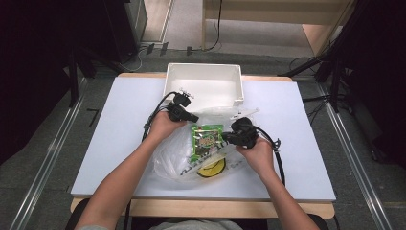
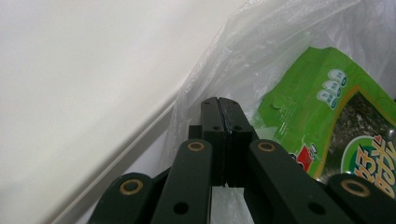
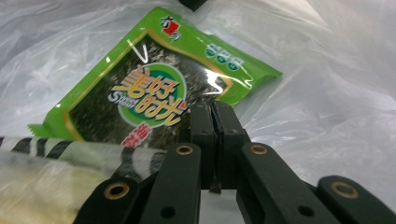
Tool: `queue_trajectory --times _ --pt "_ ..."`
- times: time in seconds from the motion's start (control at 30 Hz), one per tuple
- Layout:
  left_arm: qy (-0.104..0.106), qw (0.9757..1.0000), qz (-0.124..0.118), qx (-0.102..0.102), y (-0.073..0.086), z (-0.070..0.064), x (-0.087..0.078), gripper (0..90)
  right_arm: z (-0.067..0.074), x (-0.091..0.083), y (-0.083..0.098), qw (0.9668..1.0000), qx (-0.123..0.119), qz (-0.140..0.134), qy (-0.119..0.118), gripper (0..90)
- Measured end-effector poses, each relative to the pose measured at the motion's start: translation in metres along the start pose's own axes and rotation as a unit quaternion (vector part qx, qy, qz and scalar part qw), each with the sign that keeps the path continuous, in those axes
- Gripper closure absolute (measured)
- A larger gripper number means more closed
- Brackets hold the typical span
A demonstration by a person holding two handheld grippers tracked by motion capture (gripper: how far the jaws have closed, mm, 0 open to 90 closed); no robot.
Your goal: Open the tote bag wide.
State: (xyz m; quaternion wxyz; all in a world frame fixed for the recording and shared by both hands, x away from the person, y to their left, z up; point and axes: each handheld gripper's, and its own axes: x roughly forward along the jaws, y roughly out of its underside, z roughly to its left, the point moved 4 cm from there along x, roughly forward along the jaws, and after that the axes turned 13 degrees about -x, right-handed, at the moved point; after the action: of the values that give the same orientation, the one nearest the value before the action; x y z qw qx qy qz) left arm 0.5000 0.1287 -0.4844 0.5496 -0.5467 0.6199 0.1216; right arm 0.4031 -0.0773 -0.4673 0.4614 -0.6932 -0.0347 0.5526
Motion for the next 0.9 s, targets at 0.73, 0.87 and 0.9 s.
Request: queue_trajectory --times 0.73,0.87,0.9 --pt "-0.001 1.0 0.005 -0.001 0.001 -0.003 0.004 90.0 0.02 -0.003 0.044 0.9985 0.011 0.049 -0.019 90.0" --pt "-0.001 1.0 0.006 -0.002 0.001 -0.003 0.004 90.0 0.027 -0.007 0.052 0.9984 0.015 0.05 -0.023 90.0" --pt "-0.001 1.0 0.006 -0.002 0.001 -0.003 0.004 90.0 0.028 -0.009 0.054 0.9984 0.014 0.05 -0.024 90.0"
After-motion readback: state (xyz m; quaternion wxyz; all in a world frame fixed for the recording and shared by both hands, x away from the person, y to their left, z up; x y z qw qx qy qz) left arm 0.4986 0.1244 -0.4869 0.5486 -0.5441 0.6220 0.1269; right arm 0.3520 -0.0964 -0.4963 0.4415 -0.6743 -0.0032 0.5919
